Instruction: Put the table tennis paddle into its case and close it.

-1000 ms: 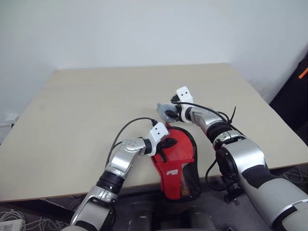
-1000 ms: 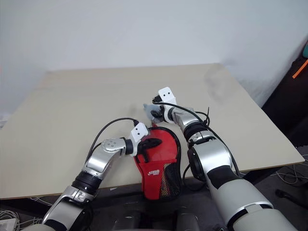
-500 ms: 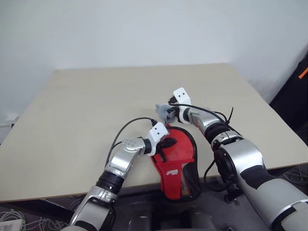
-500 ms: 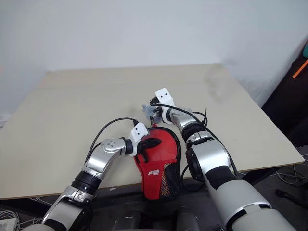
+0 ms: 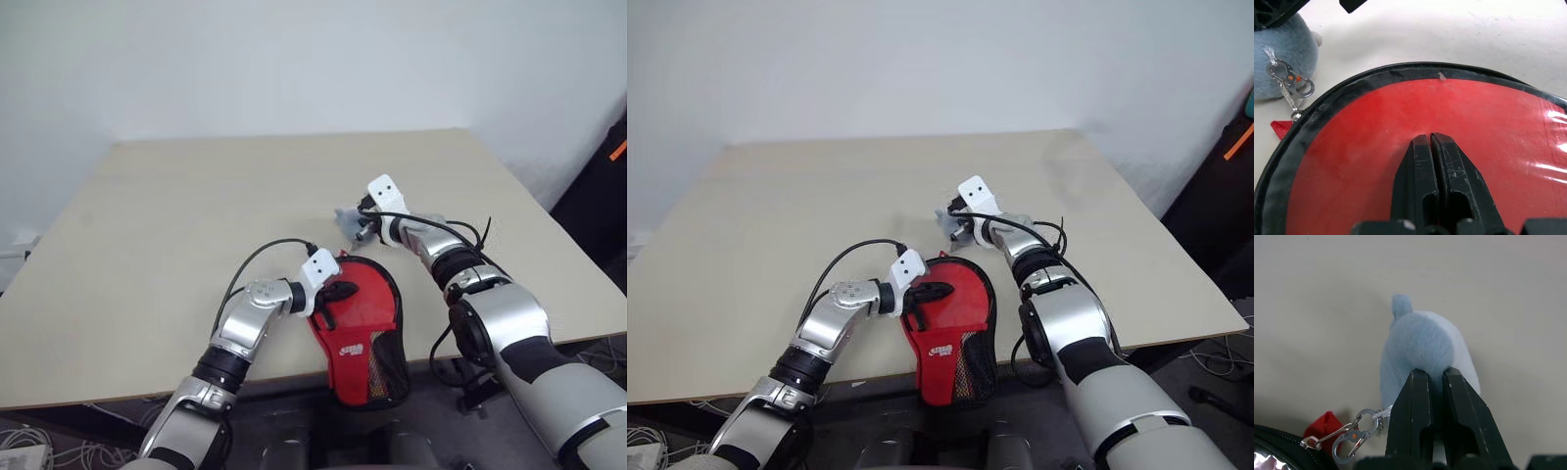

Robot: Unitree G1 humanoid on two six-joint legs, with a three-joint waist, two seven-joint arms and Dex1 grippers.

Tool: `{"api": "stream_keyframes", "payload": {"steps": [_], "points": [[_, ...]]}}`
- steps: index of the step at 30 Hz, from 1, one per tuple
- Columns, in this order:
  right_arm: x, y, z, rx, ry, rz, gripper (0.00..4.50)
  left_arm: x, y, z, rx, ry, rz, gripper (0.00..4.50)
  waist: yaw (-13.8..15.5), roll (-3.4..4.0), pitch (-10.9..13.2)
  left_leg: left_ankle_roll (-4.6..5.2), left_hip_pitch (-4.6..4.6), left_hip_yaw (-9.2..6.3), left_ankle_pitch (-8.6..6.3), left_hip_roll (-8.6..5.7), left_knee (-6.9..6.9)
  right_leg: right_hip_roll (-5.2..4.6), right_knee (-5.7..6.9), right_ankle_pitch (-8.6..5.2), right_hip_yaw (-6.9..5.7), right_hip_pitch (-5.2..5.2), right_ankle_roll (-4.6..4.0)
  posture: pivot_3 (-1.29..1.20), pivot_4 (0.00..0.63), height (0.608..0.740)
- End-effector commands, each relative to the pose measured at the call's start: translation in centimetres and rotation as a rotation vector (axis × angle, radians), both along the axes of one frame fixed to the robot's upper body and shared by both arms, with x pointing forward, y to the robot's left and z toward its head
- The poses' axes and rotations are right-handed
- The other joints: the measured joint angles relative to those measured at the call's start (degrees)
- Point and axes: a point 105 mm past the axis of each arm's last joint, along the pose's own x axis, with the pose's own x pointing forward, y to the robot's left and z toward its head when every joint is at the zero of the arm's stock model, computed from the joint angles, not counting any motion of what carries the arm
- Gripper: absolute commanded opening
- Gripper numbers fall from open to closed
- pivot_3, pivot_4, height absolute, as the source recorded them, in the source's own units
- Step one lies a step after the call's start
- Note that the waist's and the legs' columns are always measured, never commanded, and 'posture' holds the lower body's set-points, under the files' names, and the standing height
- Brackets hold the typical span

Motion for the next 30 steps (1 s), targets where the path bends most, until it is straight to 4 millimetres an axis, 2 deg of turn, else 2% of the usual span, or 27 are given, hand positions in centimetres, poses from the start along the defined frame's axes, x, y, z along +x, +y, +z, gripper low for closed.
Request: {"api": "stream_keyframes", "payload": {"steps": [1, 8, 16, 30], "points": [[0.9, -0.1, 3.7, -0.005, -0.135, 0.028, 0.01, 0.3, 0.7, -0.6, 0.052, 0.025, -0.009, 0.0, -0.04, 0.0, 0.0, 0.0, 0.0, 0.0, 0.0, 0.0, 0.0, 0.01, 0.01, 0.0, 0.0, 0.0, 0.0, 0.0, 0.0, 0.706], [0.7, -0.5, 4.1, -0.007, -0.145, 0.053, 0.01, 0.5, 0.9, -1.1, 0.076, 0.05, -0.023, 0.0, 0.03, 0.01, -0.01, -0.01, 0.0, -0.01, 0.0, 0.0, 0.03, -0.01, 0.0, 0.0, 0.0, 0.03, 0.0, 0.0, 0.0, 0.706], [0.7, -2.4, 4.5, -0.023, -0.158, 0.033, 0.01, 0.0, 0.7, -1.8, 0.075, 0.056, -0.031, 0.0, 0.15, 0.02, -0.01, -0.01, 0.0, -0.01, 0.01, -0.01, 0.06, -0.02, 0.01, 0.0, 0.0, 0.03, 0.0, 0.0, 0.0, 0.706], [0.6, -4.1, 5.4, -0.01, -0.161, 0.002, 0.01, -1.4, 1.8, -4.4, 0.047, 0.11, 0.003, 0.0, 0.23, 0.23, -0.16, 0.0, 0.01, -0.02, 0.01, -0.01, 0.09, -0.04, 0.01, 0.0, 0.0, 0.06, 0.0, 0.0, 0.0, 0.706]]}}
